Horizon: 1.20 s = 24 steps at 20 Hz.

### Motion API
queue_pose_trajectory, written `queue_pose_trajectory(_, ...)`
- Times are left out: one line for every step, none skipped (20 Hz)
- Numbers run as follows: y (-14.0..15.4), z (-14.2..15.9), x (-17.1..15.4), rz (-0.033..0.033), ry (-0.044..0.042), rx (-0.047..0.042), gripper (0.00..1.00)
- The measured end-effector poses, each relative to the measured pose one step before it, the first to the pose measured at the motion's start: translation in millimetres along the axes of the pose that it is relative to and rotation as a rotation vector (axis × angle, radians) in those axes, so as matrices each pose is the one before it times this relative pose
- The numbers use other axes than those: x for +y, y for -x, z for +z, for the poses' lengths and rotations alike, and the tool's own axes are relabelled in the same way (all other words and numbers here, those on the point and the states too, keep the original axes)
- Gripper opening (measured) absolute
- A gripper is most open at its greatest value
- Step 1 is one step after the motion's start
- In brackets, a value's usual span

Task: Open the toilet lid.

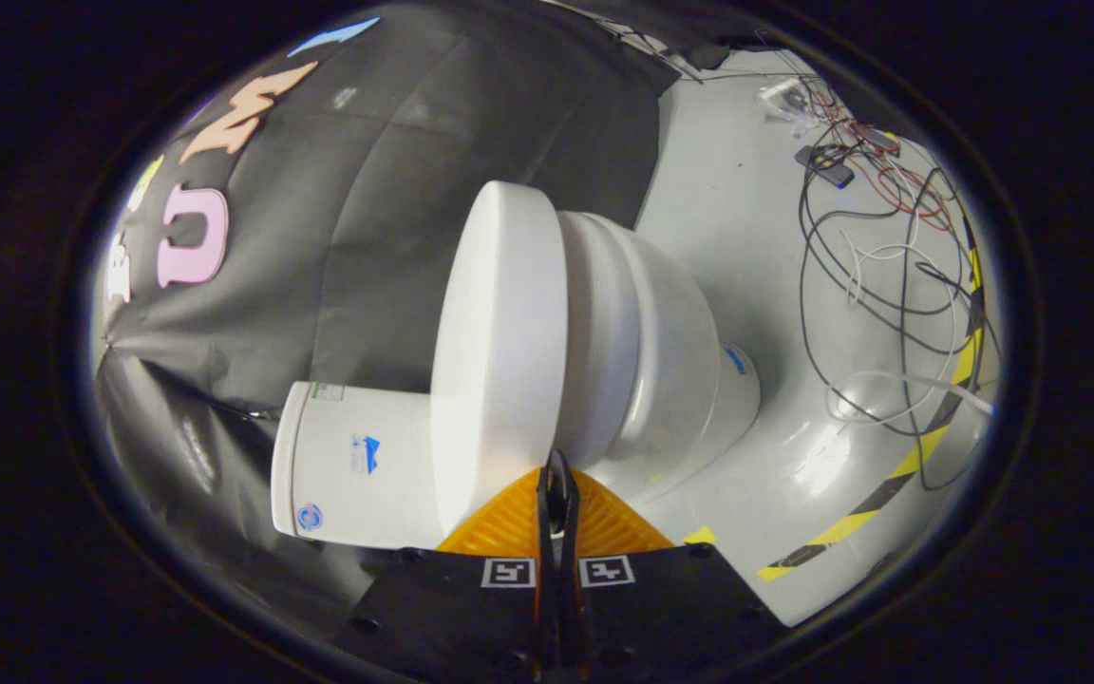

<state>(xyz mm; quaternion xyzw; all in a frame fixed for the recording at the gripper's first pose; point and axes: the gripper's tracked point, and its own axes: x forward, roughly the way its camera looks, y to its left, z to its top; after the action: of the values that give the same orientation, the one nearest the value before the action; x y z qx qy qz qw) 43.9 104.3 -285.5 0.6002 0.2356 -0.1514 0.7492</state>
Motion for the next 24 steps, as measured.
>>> queue_pose_trajectory(1.47, -0.57, 8.29, 0.02122, -0.0169, -0.01891, 0.03)
queue_pose_trajectory(2.05, 2.83, 5.28, 0.00771, 0.00072, -0.01691, 0.03)
queue_pose_trajectory(1.48, -0.34, 1.86, -0.01443, 0.00335, -0.00192, 0.03)
queue_pose_trajectory(2.24, 1.05, 3.82, -0.02827, 0.00378, -0.01484, 0.03)
queue_pose_trajectory(3.56, 0.13, 5.74, -0.01891, 0.02176, -0.00024, 0.03)
queue_pose_trajectory(3.16, 3.99, 8.14, -0.00691, 0.01422, -0.00722, 0.03)
queue_pose_trajectory(3.38, 0.16, 11.67, 0.00484, 0.01751, -0.0035, 0.03)
queue_pose_trajectory(3.01, 1.31, 9.22, 0.00541, 0.01455, -0.00076, 0.03)
queue_pose_trajectory(2.08, -0.33, 7.5, 0.00068, 0.01499, -0.00764, 0.03)
queue_pose_trajectory(2.32, -0.52, 6.43, 0.00455, 0.01577, -0.00399, 0.03)
queue_pose_trajectory(2.46, 0.99, 7.33, 0.01004, -0.00158, -0.01194, 0.03)
queue_pose_trajectory(2.17, 0.74, 9.91, 0.01315, -0.0058, -0.00974, 0.03)
queue_pose_trajectory(1.11, -2.88, 6.95, 0.00607, 0.00917, -0.00577, 0.03)
queue_pose_trajectory(1.77, 0.66, 6.25, -0.00451, 0.02622, -0.00584, 0.03)
queue_pose_trajectory(3.42, 0.09, 6.1, -0.00287, 0.02616, -0.00764, 0.03)
queue_pose_trajectory(2.02, 1.18, 10.7, 0.00899, 0.00035, -0.01205, 0.03)
queue_pose_trajectory(0.54, -1.35, 13.99, 0.01117, -0.00107, -0.01109, 0.03)
queue_pose_trajectory(0.3, -0.65, 9.83, 0.00437, 0.01761, -0.00536, 0.04)
queue_pose_trajectory(1.65, -1.4, 4.69, -0.00518, 0.02529, -0.00217, 0.04)
queue_pose_trajectory(0.63, -0.39, 4.63, -0.00637, 0.01924, -0.00286, 0.05)
queue_pose_trajectory(0.04, -2.55, 5.33, -0.00449, 0.01329, 0.00252, 0.05)
queue_pose_trajectory(0.53, 1.42, 3.52, -0.00303, 0.00328, -0.00543, 0.06)
queue_pose_trajectory(-0.06, -0.33, 4.26, 0.00049, 0.00976, -0.00171, 0.06)
queue_pose_trajectory(0.64, 0.42, 3.56, -0.00116, 0.01445, -0.00594, 0.06)
